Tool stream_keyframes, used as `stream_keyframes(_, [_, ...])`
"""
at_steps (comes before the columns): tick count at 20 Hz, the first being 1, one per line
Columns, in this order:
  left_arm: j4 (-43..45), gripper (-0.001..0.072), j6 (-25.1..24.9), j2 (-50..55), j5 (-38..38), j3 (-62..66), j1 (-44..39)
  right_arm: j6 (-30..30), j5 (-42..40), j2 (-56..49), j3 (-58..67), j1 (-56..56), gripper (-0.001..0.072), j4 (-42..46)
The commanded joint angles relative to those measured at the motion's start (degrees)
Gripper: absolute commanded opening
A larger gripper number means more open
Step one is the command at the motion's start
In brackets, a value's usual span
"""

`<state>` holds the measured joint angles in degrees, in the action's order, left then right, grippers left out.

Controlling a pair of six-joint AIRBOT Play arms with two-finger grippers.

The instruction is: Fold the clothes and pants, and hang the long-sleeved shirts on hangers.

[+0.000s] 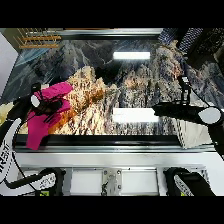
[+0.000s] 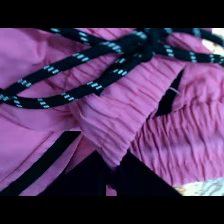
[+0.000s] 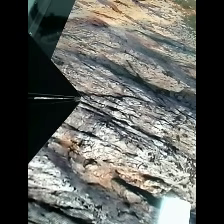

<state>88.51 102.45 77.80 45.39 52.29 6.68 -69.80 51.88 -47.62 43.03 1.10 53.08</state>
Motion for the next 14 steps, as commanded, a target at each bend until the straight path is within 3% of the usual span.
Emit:
stream_keyframes(1, [-2.91,0.0005,1.18,-1.07,1.09,4.87,-5.84,0.0,0.0,-0.02,0.04,0.04,0.0021,-0.02])
stream_keyframes(6, [-7.48,0.0005,-2.21,-4.59,-1.14,16.94,-28.04,-0.02,0.0,-0.02,0.04,0.04,0.0021,-0.55])
stream_keyframes(10, [-7.43,0.0005,-2.56,2.14,-3.41,26.97,-45.46,0.02,-0.57,0.13,0.09,-0.11,0.0022,-6.45])
stream_keyframes(12, [-6.71,0.0016,-4.24,6.62,-2.12,31.74,-49.57,0.0,-2.75,0.79,0.13,-1.81,0.0022,-6.21])
stream_keyframes(13, [-5.35,0.0243,-4.09,8.46,-0.2,34.03,-50.18,-0.02,-3.04,1.2,0.17,-3.85,0.0022,-6.21])
stream_keyframes(14, [-3.85,0.0531,-3.78,9.79,3.1,36.24,-49.77,-0.02,-2.84,1.64,0.17,-6.12,0.0021,-6.21])
